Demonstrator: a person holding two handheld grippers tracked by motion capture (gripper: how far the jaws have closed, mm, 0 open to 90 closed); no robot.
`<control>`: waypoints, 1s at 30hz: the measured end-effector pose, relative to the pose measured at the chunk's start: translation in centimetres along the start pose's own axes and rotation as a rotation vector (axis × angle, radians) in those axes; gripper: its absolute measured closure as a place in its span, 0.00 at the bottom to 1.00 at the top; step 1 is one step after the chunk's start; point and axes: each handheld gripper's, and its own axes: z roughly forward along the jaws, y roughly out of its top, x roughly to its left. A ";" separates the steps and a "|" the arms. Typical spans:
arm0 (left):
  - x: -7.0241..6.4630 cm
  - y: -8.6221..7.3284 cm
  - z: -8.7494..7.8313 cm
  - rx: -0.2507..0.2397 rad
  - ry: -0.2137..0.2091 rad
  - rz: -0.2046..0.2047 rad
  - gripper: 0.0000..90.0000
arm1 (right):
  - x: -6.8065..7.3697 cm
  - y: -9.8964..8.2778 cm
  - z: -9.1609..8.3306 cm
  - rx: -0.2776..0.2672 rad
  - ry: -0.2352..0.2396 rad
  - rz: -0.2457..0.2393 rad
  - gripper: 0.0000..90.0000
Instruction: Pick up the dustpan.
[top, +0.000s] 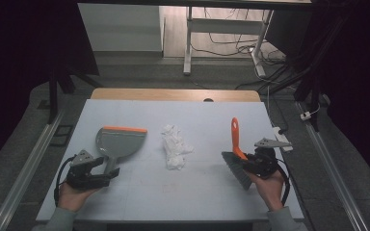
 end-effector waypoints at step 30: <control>-0.3 0.9 -0.3 0.046 0.054 -0.008 0.25 | 0.3 -0.1 0.2 0.007 -0.003 -0.012 0.78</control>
